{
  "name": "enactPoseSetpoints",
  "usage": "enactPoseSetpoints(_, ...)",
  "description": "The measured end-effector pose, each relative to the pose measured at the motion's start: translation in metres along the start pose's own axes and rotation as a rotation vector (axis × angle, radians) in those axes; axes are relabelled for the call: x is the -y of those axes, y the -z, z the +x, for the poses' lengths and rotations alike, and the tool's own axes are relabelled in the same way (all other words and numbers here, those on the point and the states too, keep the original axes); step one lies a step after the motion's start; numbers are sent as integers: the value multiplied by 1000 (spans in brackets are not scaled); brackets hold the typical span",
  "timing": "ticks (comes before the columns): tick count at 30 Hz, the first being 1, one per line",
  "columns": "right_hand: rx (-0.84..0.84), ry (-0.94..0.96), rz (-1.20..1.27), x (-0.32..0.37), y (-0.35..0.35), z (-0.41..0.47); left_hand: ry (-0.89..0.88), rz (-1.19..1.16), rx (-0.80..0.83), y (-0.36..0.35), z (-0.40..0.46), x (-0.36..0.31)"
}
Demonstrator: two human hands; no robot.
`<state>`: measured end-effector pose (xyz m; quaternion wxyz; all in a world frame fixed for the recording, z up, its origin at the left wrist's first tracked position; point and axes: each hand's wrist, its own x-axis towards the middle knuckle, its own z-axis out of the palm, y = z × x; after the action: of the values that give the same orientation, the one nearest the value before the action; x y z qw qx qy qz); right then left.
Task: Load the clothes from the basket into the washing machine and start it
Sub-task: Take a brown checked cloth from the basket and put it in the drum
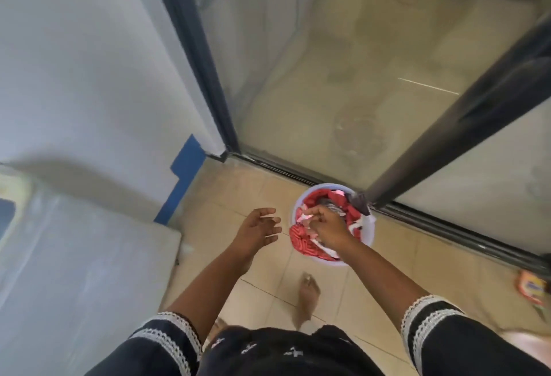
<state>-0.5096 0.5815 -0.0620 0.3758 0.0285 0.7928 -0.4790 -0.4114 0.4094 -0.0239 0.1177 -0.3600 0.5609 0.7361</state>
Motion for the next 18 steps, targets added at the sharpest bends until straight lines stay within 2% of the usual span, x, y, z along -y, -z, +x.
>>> enactPoseSetpoints(8,-114,-223,-26,-65,101,25,123,186,36,-65,34,23)
enactPoseSetpoints(15,-104,-321,-18,-109,123,46,228,408,62,-99,77,30)
enactPoseSetpoints(18,-66,-308,-33,-117,125,51,262,475,77,-117,94,35)
